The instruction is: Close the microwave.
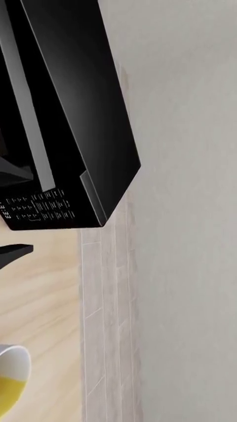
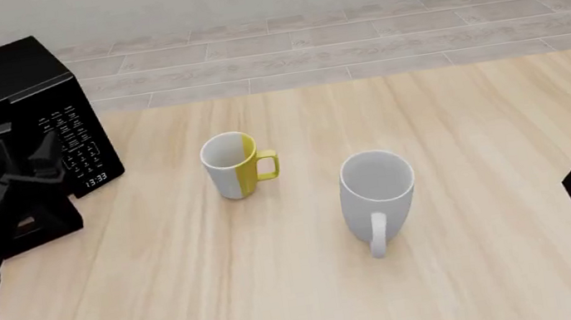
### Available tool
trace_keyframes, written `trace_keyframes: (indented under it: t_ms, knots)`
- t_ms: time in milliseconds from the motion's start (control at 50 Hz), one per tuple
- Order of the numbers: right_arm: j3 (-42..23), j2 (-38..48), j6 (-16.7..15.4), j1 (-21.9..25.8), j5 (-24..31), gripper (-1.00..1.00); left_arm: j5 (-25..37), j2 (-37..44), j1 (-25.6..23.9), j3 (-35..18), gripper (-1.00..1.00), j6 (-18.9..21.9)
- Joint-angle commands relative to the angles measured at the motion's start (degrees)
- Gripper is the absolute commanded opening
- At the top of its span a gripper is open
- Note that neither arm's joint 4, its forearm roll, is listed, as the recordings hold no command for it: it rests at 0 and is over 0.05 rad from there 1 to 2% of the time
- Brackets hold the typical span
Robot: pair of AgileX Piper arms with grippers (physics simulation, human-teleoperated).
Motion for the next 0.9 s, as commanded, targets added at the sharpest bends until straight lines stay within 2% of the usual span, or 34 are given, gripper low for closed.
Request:
trace_keyframes:
  t_ms: [20,240,600,900]
  knots:
    - [0.0,-0.02,0.08,-0.16,0.05,1.0,10.31,7.72,1.25,1.45,1.0,-0.42]
    - [0.0,-0.02,0.34,-0.33,0.27,1.0,9.12,10.56,2.04,0.5,1.0,-0.8]
    - [0.0,0.04,0.19,-0.08,0.14,1.0,10.33,9.41,2.31,0.34,1.0,-0.94]
    - [0.0,0.05,0.02,0.19,0.04,1.0,10.25,11.5,2.61,-0.85,1.0,-1.37]
